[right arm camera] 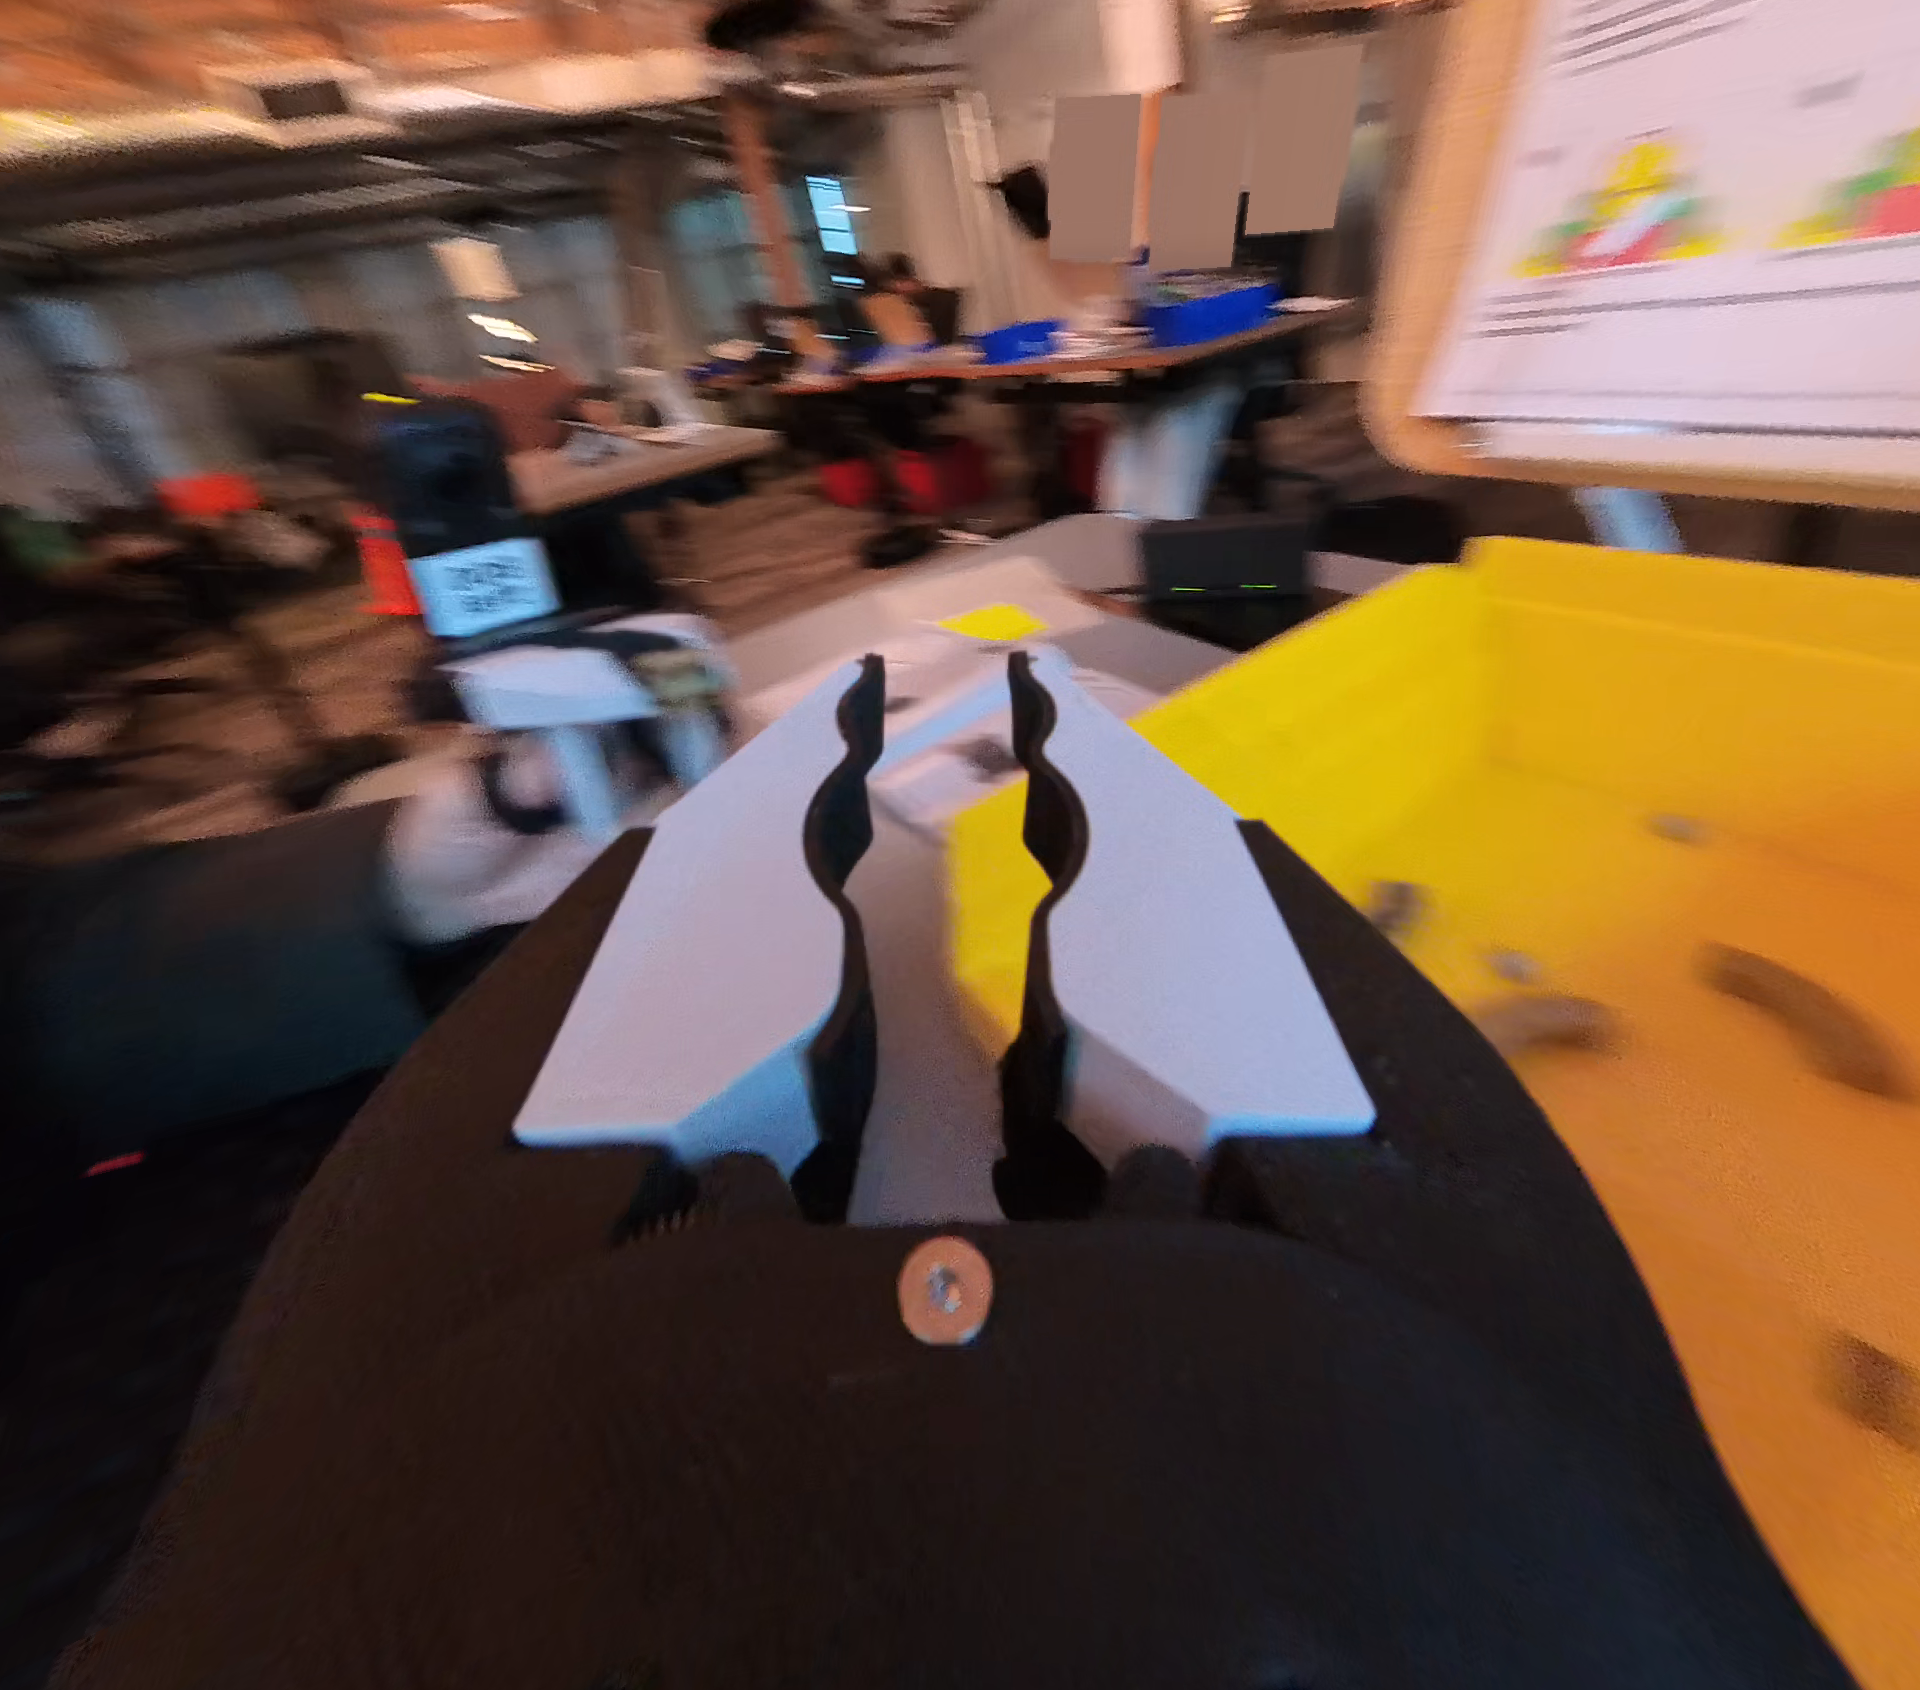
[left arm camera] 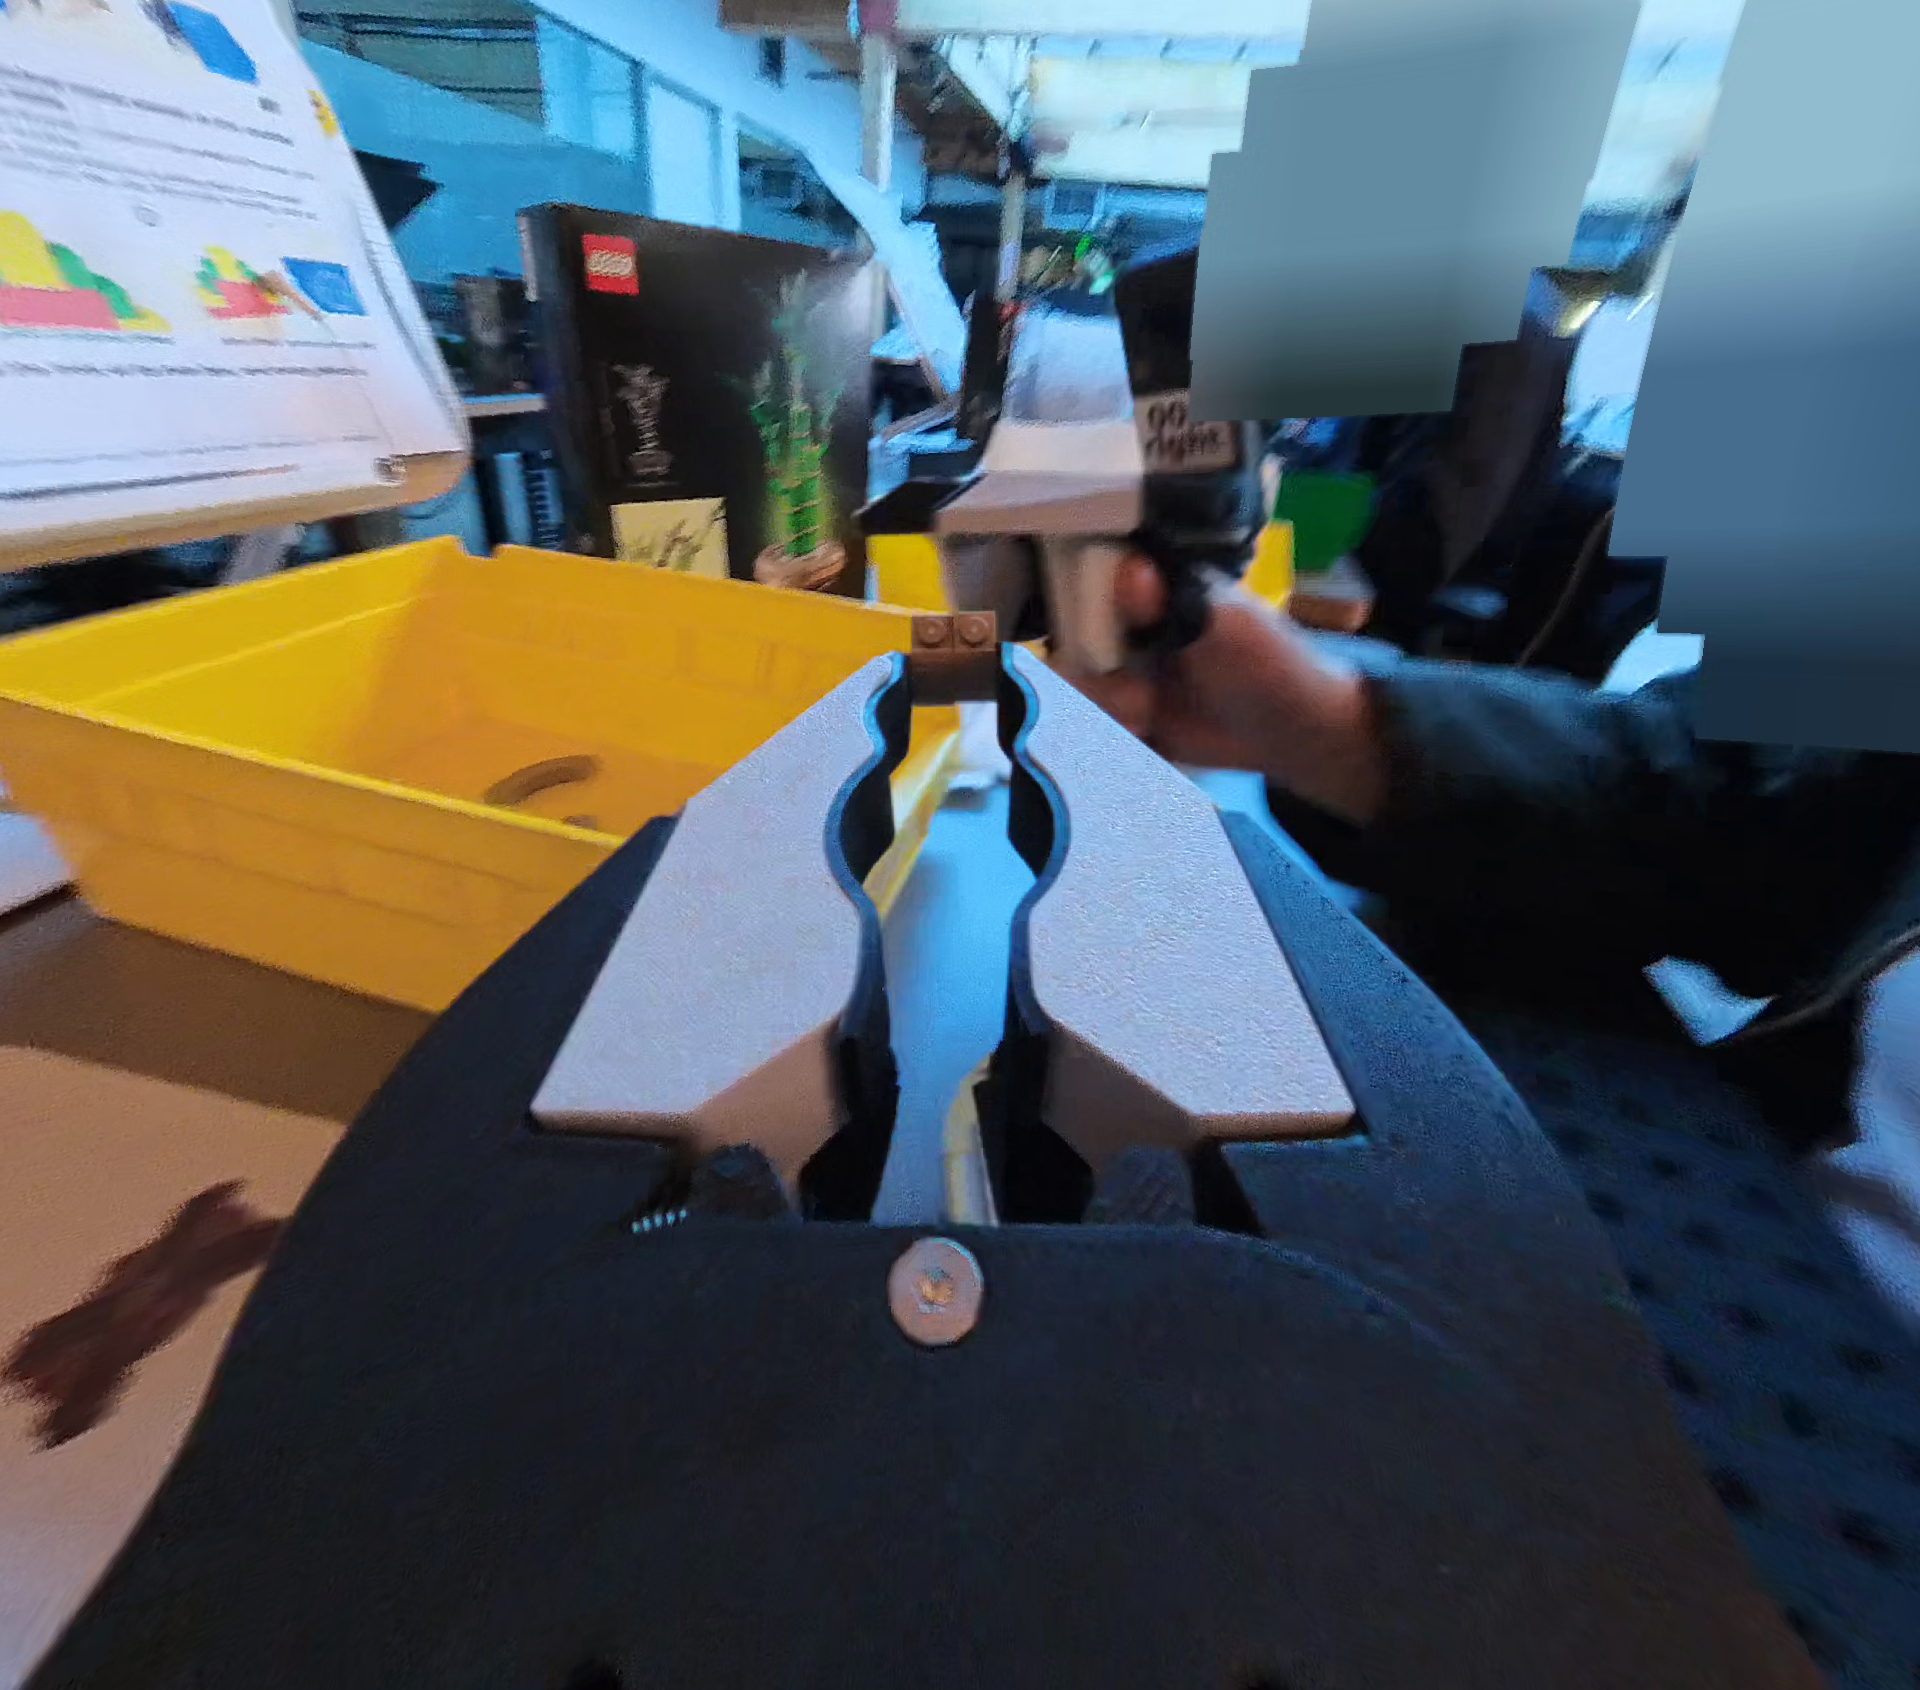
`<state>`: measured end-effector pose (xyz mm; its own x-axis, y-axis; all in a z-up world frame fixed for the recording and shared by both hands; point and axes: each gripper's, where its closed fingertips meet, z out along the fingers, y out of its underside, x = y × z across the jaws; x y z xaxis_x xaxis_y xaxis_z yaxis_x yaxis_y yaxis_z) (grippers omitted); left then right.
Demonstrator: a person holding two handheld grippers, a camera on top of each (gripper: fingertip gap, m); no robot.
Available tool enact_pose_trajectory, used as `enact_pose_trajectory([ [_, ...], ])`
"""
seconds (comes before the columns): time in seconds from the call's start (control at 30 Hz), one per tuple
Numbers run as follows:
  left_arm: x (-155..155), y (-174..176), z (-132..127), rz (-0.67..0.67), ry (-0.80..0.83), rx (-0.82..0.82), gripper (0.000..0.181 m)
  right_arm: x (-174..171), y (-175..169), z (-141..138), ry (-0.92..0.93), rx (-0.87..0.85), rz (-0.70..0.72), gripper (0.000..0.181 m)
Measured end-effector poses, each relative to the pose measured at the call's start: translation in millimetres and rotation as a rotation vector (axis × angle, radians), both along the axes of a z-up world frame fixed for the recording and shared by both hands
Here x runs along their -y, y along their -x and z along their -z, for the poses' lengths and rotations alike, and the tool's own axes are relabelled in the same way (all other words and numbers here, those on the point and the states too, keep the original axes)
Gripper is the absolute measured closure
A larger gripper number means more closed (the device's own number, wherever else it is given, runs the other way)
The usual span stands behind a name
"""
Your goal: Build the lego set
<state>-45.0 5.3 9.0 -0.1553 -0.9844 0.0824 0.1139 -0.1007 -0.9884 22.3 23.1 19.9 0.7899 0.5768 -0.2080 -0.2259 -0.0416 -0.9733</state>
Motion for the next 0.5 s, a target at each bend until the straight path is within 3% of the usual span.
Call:
enact_pose_trajectory([
  [0.1, -7, -3, 15, -0.125, -0.217, -0.106, 0.167, 9, 32, 4, 0.113, -0.158, -0.229, 0.154],
  [0.23, -9, -8, 30, -0.215, -0.399, -0.199, 0.167, 12, 52, 17, 0.269, -0.318, -0.383, 0.152],
  [0.33, -8, -11, 38, -0.239, -0.478, -0.242, 0.167, 9, 60, 31, 0.375, -0.371, -0.411, 0.157],
  [0.5, -4, -12, 38, -0.254, -0.532, -0.248, 0.167, 6, 60, 45, 0.413, -0.284, -0.366, 0.164],
])
